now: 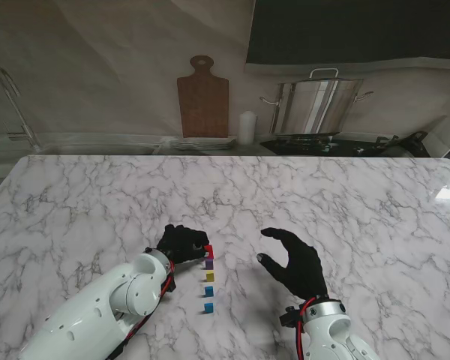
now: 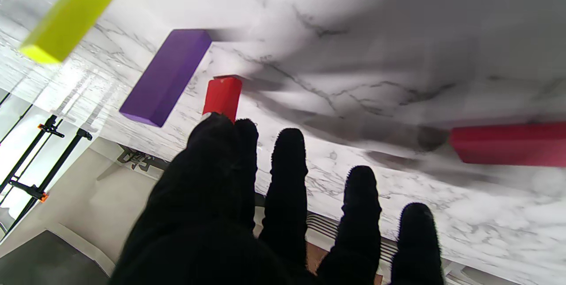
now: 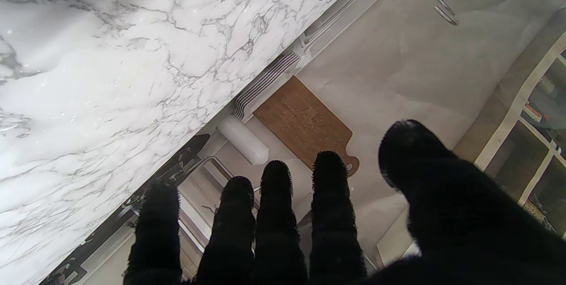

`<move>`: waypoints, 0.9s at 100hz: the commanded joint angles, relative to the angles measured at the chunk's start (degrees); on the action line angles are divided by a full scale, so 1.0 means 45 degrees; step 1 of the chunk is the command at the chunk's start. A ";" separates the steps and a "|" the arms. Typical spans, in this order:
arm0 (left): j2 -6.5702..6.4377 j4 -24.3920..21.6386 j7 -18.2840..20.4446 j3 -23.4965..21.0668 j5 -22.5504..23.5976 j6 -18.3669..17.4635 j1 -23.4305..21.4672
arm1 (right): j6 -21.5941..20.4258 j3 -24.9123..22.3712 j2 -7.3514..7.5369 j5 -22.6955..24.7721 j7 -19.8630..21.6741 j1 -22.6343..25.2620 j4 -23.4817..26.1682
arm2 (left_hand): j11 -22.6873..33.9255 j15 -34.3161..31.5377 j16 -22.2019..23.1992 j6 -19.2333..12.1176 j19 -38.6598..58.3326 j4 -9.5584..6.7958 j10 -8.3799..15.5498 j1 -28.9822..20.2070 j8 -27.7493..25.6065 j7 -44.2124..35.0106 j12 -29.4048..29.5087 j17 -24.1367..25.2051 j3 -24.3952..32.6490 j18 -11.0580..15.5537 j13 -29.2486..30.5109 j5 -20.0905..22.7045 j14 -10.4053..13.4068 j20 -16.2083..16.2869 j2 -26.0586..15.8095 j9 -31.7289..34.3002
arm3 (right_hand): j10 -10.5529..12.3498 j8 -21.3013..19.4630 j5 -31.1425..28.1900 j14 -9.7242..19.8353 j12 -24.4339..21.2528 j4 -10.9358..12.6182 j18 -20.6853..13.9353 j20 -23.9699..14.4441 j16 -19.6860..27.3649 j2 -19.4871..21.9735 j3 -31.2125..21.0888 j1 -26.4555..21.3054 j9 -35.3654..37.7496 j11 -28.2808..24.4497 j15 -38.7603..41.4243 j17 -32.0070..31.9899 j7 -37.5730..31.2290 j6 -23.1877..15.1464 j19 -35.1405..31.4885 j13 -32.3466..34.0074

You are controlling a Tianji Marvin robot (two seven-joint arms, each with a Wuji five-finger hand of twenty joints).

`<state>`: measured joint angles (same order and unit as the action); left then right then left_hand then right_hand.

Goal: Arrange dominoes in a row

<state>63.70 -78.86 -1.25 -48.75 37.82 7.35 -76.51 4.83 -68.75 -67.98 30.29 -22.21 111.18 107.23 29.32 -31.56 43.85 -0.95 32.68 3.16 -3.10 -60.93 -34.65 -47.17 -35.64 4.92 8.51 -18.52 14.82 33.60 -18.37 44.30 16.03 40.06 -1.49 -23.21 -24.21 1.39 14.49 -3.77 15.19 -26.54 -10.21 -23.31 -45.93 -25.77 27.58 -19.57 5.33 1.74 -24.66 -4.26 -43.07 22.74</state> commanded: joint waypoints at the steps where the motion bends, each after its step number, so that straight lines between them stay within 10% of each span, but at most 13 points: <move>1: 0.0101 0.0056 0.0072 0.0056 -0.0059 0.0065 0.0037 | 0.0061 0.0000 -0.0006 -0.0010 0.0026 0.0050 0.0033 | -0.0097 -0.0129 0.0141 -0.0432 -0.0236 -0.0202 -0.0125 -0.0696 -0.0069 -0.0477 -0.0327 0.0293 -0.0144 -0.0001 -0.0255 0.0434 -0.0348 0.0341 -0.0676 0.0156 | -0.0049 -0.0190 -0.0156 0.0020 0.0079 0.0274 0.0045 -0.0238 -0.0137 0.0131 -0.0015 0.0042 0.0128 -0.0126 0.0123 0.0057 -0.0009 0.0106 -0.0147 0.0052; 90: 0.0083 0.0484 -0.0942 0.0158 0.1025 -0.0500 0.0045 | 0.0061 0.0051 -0.0003 0.0005 0.0026 0.0028 0.0000 | -0.0175 -0.0400 0.0235 -0.0389 0.0113 -0.0266 0.0030 -0.0613 0.0435 -0.0922 -0.0956 0.0204 0.0021 -0.0089 -0.0182 0.0965 -0.0333 0.0388 -0.0162 0.0426 | -0.0025 -0.0191 -0.0155 0.0035 0.0077 0.0278 0.0041 -0.0240 -0.0137 0.0150 0.0015 0.0053 0.0126 -0.0118 0.0118 0.0063 -0.0005 0.0088 -0.0149 0.0036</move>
<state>64.07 -76.86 -6.27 -48.33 42.44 5.33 -76.32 4.85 -68.64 -67.98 30.30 -22.21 111.14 107.21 28.71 -32.56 44.00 -1.68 32.67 3.19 -3.20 -61.29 -33.19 -47.83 -39.21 4.92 7.51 -18.52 14.82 35.18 -18.40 44.91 16.15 41.62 -1.49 -23.21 -24.21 1.39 14.49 -3.77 15.19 -26.54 -10.21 -23.31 -45.93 -25.77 27.58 -19.57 5.33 1.74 -24.66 -4.26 -43.07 22.74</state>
